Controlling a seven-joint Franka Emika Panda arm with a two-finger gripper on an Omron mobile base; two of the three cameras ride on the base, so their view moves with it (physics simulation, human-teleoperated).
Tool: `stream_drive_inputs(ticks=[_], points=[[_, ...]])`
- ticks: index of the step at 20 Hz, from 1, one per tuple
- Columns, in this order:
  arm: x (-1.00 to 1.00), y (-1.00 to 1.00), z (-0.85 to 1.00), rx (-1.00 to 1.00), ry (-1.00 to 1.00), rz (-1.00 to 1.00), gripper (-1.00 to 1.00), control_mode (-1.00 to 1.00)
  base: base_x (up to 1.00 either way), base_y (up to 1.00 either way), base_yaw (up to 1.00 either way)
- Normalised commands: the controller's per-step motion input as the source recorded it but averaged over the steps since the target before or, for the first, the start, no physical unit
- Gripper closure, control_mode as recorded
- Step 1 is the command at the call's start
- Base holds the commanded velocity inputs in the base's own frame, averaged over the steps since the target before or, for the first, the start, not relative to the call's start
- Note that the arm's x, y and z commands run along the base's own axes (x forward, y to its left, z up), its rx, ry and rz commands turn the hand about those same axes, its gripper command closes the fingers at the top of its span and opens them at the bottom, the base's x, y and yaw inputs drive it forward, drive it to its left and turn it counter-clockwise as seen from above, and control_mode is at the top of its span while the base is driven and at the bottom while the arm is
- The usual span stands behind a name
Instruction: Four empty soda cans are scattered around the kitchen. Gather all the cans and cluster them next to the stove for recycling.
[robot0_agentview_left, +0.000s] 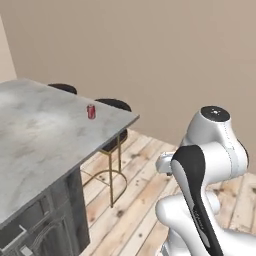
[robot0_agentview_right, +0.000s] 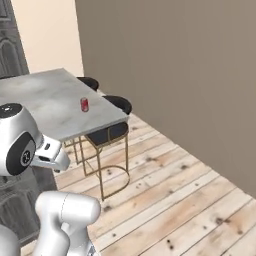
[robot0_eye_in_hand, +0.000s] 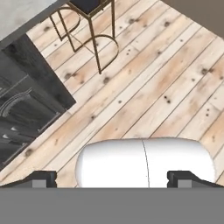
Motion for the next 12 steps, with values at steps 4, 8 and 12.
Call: stream_drive_inputs(ticks=[4,8,12], points=[[0.00,0.00,0.00,0.00,0.00,0.00,-1.00,1.00,0.39,-0.53,0.56],[0.00,0.00,0.00,0.00,0.00,0.00,-1.00,1.00,0.35,-0.58,0.57],[0.00,0.00,0.00,0.00,0.00,0.00,-1.00,1.00,0.23,-0.72,0.54]])
